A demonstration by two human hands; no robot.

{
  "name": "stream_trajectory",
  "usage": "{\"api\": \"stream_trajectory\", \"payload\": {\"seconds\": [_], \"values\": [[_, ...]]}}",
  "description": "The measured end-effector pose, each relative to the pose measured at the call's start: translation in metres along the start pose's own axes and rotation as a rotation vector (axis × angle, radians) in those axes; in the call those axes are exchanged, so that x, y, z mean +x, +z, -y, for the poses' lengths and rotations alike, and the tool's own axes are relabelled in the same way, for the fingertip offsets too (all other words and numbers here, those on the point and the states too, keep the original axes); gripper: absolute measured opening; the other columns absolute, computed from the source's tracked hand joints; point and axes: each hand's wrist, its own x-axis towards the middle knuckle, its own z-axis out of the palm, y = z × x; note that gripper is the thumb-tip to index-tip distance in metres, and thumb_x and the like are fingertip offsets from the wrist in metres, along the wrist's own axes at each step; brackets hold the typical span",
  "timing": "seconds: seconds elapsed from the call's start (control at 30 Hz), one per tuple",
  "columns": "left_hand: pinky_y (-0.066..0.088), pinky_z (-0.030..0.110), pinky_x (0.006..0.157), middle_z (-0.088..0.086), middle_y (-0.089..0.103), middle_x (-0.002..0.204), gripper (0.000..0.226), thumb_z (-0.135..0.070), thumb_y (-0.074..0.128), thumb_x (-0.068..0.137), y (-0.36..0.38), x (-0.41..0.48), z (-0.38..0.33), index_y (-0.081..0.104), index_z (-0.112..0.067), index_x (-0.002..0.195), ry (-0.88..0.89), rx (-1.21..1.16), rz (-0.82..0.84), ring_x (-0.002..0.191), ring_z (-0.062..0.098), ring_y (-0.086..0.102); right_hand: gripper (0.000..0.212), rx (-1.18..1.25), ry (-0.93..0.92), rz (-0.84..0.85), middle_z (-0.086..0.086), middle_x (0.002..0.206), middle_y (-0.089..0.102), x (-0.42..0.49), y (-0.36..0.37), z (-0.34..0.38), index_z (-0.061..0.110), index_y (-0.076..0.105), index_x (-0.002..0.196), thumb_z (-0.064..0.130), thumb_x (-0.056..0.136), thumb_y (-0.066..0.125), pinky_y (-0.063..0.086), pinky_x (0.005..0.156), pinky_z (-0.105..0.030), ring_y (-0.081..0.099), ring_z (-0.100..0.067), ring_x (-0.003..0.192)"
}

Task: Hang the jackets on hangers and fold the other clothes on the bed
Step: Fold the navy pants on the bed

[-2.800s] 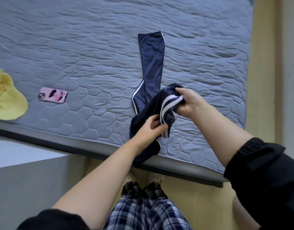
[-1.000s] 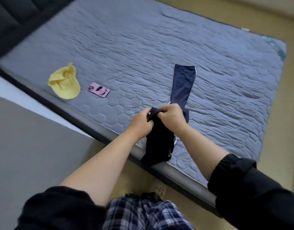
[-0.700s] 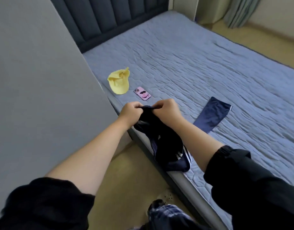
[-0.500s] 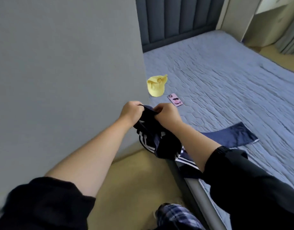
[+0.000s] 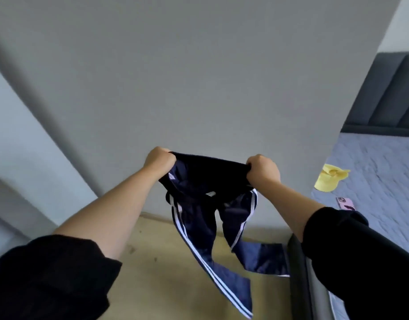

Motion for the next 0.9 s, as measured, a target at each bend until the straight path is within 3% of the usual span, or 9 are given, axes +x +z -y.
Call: {"api": "stream_trajectory", "payload": {"seconds": [0.13,0.23,0.33,0.43,0.5,0.6,0.73,0.83,0.9], "values": [[0.048,0.031,0.067,0.010,0.065,0.080,0.014,-0.006,0.053,0.082,-0.033,-0.022,0.019,0.067,-0.008,0.079,0.059,0.307,0.073,0.078,0.029,0.062,0.027,-0.109,-0.031,0.110,-0.009,0.087,0.065,0.014,-0.027,0.020,0.010,0.067,0.087,-0.002,0.073,0.049,0.042,0.061,-0.027,0.054,-0.029,0.071],[0.046,0.030,0.068,0.003,0.062,0.081,0.021,-0.008,0.053,0.086,-0.045,-0.030,0.021,0.063,-0.020,0.071,0.068,0.412,0.071,0.086,0.027,0.062,0.028,-0.117,-0.041,0.180,-0.008,0.078,0.062,0.023,-0.046,0.029,0.008,0.070,0.087,-0.005,0.073,0.049,0.044,0.058,-0.025,0.057,-0.027,0.068],[0.047,0.030,0.072,0.000,0.062,0.084,0.021,-0.006,0.057,0.085,-0.055,-0.027,0.012,0.068,-0.022,0.080,0.078,0.312,-0.038,0.086,0.024,0.059,0.026,-0.058,-0.077,0.090,-0.008,0.074,0.060,0.032,-0.065,0.031,0.007,0.070,0.084,-0.005,0.073,0.049,0.041,0.056,-0.025,0.055,-0.028,0.066],[0.042,0.025,0.060,0.001,0.055,0.071,0.022,0.000,0.054,0.085,-0.057,-0.026,0.004,0.063,-0.015,0.072,0.041,0.300,0.189,0.072,0.020,0.053,0.025,-0.016,-0.062,0.219,-0.011,0.073,0.057,0.038,-0.078,0.030,0.000,0.069,0.086,-0.003,0.075,0.047,0.040,0.056,-0.024,0.051,-0.026,0.066],[0.041,0.024,0.058,0.003,0.055,0.069,0.022,0.000,0.053,0.084,-0.055,-0.025,-0.001,0.063,-0.012,0.070,0.035,0.328,0.238,0.067,0.021,0.053,0.023,-0.041,-0.071,0.214,-0.011,0.072,0.059,0.042,-0.084,0.026,0.004,0.069,0.081,-0.003,0.074,0.048,0.041,0.057,-0.024,0.054,-0.027,0.066],[0.045,0.027,0.068,-0.001,0.062,0.078,0.015,-0.007,0.058,0.082,-0.059,-0.013,-0.004,0.069,-0.018,0.080,0.143,0.231,-0.095,0.079,0.022,0.057,0.022,-0.055,-0.109,0.136,-0.006,0.064,0.055,0.049,-0.088,0.025,0.011,0.065,0.071,-0.004,0.071,0.049,0.040,0.054,-0.023,0.055,-0.028,0.067],[0.031,0.025,0.052,-0.002,0.046,0.057,0.033,0.002,0.051,0.077,-0.053,-0.010,-0.007,0.049,-0.017,0.050,0.135,0.325,0.203,0.063,0.020,0.046,0.024,-0.036,-0.109,0.280,-0.008,0.067,0.055,0.056,-0.094,0.022,0.007,0.064,0.069,-0.005,0.075,0.045,0.040,0.060,-0.024,0.054,-0.025,0.072],[0.024,0.026,0.051,-0.001,0.038,0.052,0.034,0.006,0.044,0.072,-0.052,-0.007,-0.006,0.040,-0.016,0.047,0.133,0.218,0.122,0.055,0.019,0.036,0.032,0.014,-0.110,0.206,-0.011,0.073,0.061,0.066,-0.102,0.017,0.008,0.069,0.075,-0.008,0.073,0.042,0.042,0.056,-0.022,0.054,-0.026,0.070],[0.029,0.026,0.052,0.001,0.043,0.054,0.031,0.009,0.040,0.072,-0.054,-0.004,-0.008,0.046,-0.014,0.052,0.134,0.170,0.122,0.057,0.019,0.040,0.031,0.077,-0.110,0.299,-0.010,0.066,0.055,0.071,-0.106,0.018,0.005,0.068,0.070,-0.009,0.077,0.041,0.046,0.051,-0.021,0.054,-0.025,0.066]]}}
